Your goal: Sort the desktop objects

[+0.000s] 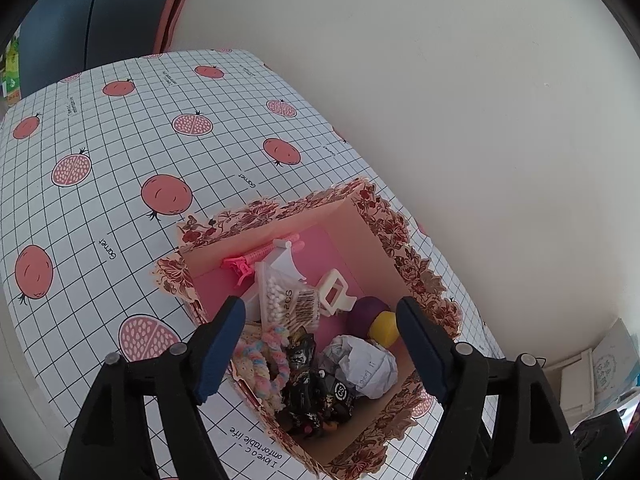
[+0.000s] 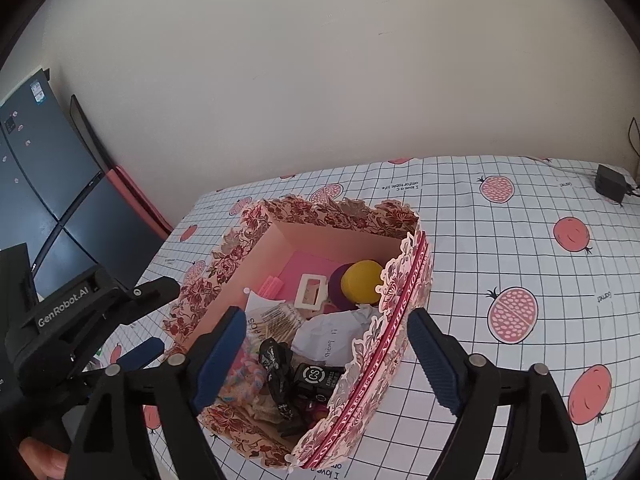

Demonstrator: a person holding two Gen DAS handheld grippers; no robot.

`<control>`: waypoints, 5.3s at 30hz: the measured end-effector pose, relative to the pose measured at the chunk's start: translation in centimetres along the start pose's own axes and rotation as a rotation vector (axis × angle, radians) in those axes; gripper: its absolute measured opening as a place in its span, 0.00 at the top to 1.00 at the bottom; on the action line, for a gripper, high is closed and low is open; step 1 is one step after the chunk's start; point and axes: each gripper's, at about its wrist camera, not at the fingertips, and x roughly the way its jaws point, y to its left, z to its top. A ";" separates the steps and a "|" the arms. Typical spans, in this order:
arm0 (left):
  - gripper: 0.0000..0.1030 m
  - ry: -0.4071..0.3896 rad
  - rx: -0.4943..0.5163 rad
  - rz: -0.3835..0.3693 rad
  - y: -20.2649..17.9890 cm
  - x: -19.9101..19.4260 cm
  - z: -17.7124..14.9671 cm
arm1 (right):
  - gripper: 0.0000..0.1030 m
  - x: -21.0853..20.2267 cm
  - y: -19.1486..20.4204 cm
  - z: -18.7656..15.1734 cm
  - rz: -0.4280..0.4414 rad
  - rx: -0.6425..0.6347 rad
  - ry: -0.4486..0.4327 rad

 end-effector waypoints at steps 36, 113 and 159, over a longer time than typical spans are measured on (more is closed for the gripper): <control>0.00 -0.008 0.041 0.132 -0.9 0.8 -1.0 | 0.00 -0.9 -1.7 0.4 -0.049 0.031 -0.017; 0.00 -0.130 0.448 0.057 -2.5 -12.5 -17.7 | 0.00 -20.7 -4.1 -11.4 -0.285 -0.106 -0.193; 0.00 -0.207 0.532 0.171 -2.9 -14.3 -20.0 | 0.00 -21.6 -2.4 -12.8 -0.301 -0.165 -0.211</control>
